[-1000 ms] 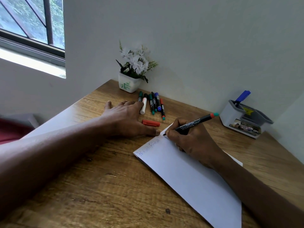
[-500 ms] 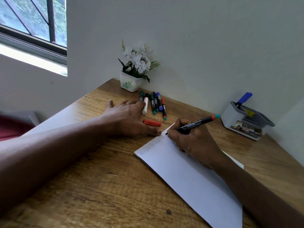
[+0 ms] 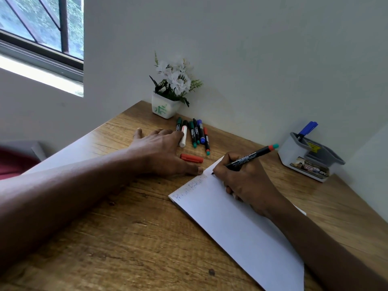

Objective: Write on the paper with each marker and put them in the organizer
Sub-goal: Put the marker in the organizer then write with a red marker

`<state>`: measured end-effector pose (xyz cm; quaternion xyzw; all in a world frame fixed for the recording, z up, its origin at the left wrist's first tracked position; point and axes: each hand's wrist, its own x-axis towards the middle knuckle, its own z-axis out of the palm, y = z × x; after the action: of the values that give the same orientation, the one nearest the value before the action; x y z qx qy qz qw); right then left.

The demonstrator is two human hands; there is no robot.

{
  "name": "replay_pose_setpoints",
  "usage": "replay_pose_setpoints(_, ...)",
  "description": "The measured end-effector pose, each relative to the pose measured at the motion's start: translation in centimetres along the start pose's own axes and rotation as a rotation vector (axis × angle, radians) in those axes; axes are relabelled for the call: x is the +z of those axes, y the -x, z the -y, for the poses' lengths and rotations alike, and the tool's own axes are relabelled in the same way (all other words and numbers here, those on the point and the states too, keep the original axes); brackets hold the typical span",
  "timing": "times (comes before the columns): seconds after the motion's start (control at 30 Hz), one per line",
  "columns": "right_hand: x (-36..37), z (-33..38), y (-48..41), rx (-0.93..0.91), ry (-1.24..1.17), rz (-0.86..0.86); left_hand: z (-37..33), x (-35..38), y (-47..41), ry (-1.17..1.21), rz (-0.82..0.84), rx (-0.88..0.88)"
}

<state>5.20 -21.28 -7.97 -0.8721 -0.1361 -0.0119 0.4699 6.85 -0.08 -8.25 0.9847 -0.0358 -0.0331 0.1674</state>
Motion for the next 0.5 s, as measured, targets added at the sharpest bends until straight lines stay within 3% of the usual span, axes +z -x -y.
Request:
replay_pose_setpoints(0.37, 0.59, -0.18, 0.04, 0.017, -0.044, -0.074, 0.24, 0.12, -0.03, 0.014, -0.027, 0.008)
replay_pose_setpoints(0.5, -0.20, -0.64, -0.28, 0.091, -0.451, -0.102, 0.62, 0.43, 0.32, 0.081, -0.235, 0.130)
